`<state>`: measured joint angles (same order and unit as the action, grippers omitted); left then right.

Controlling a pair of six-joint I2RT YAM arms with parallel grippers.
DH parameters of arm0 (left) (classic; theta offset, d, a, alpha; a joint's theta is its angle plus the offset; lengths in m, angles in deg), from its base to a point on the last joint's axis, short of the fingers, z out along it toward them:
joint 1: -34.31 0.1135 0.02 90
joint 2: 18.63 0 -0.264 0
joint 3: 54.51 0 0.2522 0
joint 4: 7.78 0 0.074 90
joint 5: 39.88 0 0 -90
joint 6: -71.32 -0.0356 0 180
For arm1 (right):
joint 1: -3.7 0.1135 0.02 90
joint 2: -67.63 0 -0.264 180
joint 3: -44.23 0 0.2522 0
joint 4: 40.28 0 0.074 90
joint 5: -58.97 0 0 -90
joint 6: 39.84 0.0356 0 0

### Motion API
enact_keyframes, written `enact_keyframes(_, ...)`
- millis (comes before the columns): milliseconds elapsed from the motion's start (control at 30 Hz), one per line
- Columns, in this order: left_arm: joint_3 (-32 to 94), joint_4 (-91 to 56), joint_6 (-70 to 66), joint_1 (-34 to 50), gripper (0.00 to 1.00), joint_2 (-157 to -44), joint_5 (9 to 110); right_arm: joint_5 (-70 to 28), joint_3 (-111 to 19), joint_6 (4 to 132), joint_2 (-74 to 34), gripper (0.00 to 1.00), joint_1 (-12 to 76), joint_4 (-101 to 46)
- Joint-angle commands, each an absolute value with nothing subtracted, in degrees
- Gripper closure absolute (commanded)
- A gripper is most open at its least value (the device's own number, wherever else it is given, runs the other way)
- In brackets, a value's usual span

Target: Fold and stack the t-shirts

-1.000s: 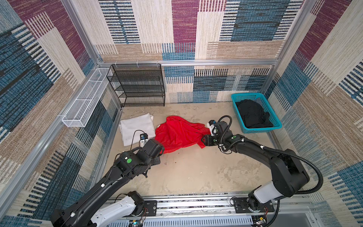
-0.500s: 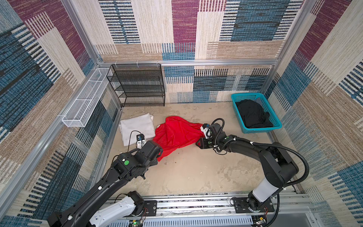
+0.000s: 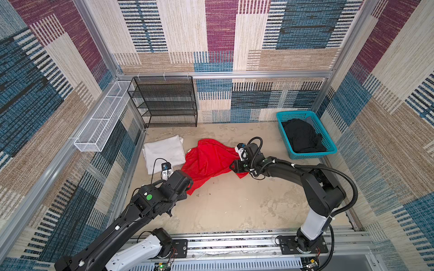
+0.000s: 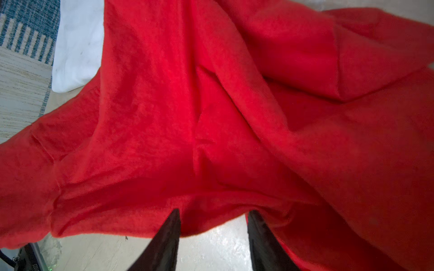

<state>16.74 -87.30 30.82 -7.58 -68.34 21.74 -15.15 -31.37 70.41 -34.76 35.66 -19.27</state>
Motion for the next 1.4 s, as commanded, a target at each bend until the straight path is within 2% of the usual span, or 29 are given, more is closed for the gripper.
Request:
enact_keyframes(0, 16.4, -87.5, 31.3, -7.5, 1.00, -67.9, 21.0, -14.7, -32.2, 69.6, -36.1, 0.56, 35.7, -19.8)
enact_keyframes(67, 16.3, -87.5, 31.3, -7.5, 1.00, -67.8, 21.1, -14.3, -32.3, 69.6, -36.7, 0.64, 35.7, -19.8)
enact_keyframes(200, 16.2, -87.1, 31.3, -7.5, 1.00, -67.8, 21.2, -14.2, -32.3, 69.5, -35.6, 0.98, 35.7, -19.7)
enact_keyframes(233, 16.2, -86.8, 31.2, -7.5, 1.00, -67.8, 21.3, -14.2, -32.2, 69.4, -34.5, 1.00, 35.7, -19.5)
enact_keyframes(533, 23.3, -82.4, 22.6, -7.4, 1.00, -68.1, 17.0, -15.7, -32.2, 67.9, -17.1, 1.00, 35.6, -15.2)
enact_keyframes(767, 30.6, -79.5, 14.3, -7.4, 1.00, -68.4, 14.0, -18.8, -36.5, 67.7, -3.1, 1.00, 35.7, -1.7)
enact_keyframes(800, 30.6, -79.4, 13.9, -7.4, 1.00, -68.5, 13.7, -19.9, -36.3, 67.9, -1.6, 0.98, 35.7, -0.1)
enact_keyframes(900, 28.9, -78.6, 13.9, -7.4, 1.00, -68.5, 13.6, -18.9, -33.6, 68.0, -2.2, 0.64, 35.7, 4.3)
enact_keyframes(967, 28.0, -78.0, 14.3, -7.3, 1.00, -68.4, 14.0, -17.8, -28.3, 69.0, -2.9, 0.57, 35.7, 2.3)
enact_keyframes(1100, 27.8, -77.6, 15.0, -7.3, 1.00, -68.1, 14.5, -17.5, -19.3, 69.5, -6.2, 0.58, 37.0, -5.7)
enact_keyframes(1167, 27.8, -77.9, 15.0, -7.3, 1.00, -68.3, 14.3, -20.0, -16.9, 68.8, -8.9, 0.55, 38.2, -10.0)
enact_keyframes(1367, 27.4, -79.1, 15.5, -7.3, 1.00, -68.1, 14.1, -28.7, -17.8, 65.6, -18.3, 0.52, 41.1, -15.7)
